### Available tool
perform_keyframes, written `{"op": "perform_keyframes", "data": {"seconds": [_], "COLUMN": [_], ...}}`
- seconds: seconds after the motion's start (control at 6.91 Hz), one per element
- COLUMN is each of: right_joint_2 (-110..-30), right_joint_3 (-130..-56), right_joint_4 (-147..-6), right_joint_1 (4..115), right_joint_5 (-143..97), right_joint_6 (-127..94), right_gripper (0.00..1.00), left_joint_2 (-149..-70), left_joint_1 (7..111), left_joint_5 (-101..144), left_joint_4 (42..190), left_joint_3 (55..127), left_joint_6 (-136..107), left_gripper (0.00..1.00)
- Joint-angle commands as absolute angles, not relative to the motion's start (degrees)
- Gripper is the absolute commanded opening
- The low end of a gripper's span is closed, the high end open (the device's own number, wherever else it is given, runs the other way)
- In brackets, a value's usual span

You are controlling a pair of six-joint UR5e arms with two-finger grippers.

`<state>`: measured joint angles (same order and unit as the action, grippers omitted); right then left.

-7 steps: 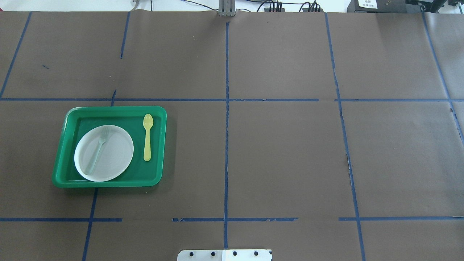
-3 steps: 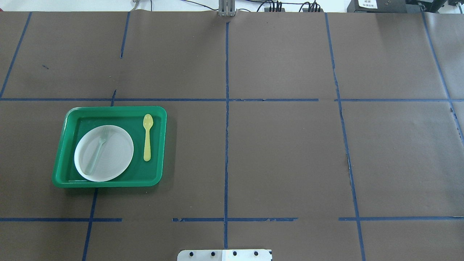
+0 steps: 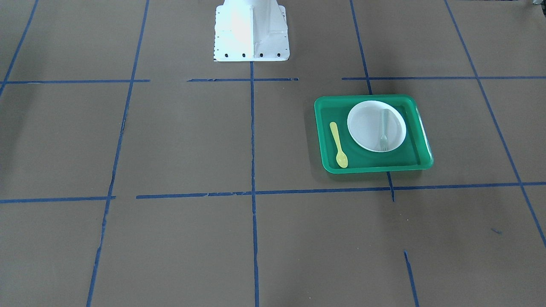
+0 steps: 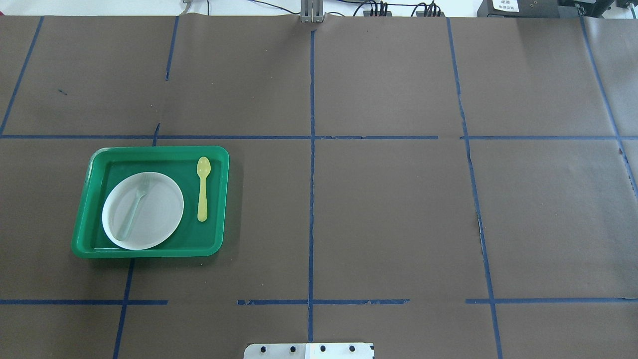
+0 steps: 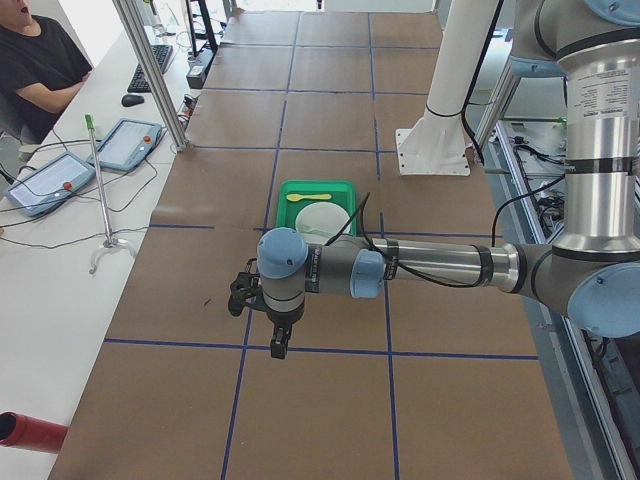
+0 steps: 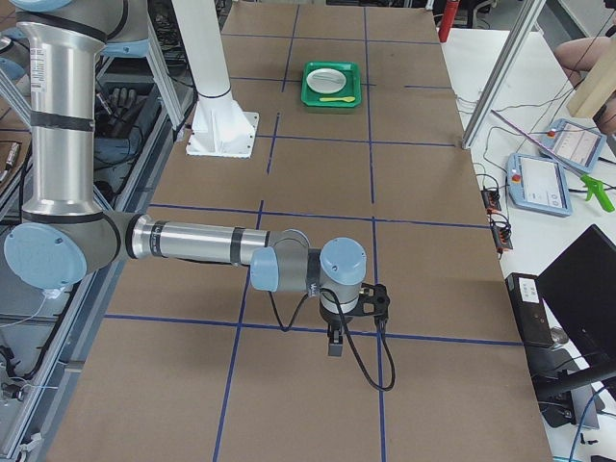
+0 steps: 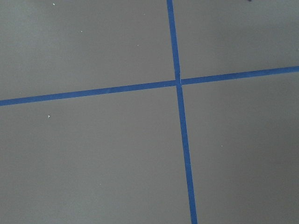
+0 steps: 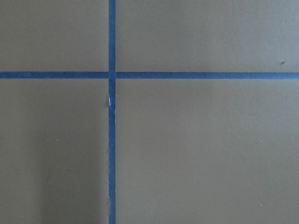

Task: Place spoon

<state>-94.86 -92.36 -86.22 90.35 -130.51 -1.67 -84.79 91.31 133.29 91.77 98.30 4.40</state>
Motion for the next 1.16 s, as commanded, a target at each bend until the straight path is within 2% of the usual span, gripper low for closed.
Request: {"op": "perform_keyframes", "data": {"seconds": [0.0, 0.58, 1.01], "right_joint_2": [-94.8, -94.9, -94.8], "right_joint_3": [-92.4, -92.4, -92.4], "right_joint_4": [-86.2, -86.2, -86.2], "right_joint_1": [90.4, 90.4, 90.4], "right_joint_5": [-130.5, -130.5, -130.4], "right_joint_6": [-1.7, -1.7, -1.7], "right_gripper": [1.00, 1.00, 1.00], "left_joint_2": [-84.9, -85.3, -88.6], "left_joint_1": [91.2, 91.2, 91.0], "left_joint_5": [133.4, 133.2, 133.0], "left_joint_4": [91.7, 91.6, 86.1], "left_joint_3": [98.2, 98.4, 98.5], "left_joint_6": [4.6, 4.7, 4.7], "left_gripper": [1.00, 1.00, 1.00]}}
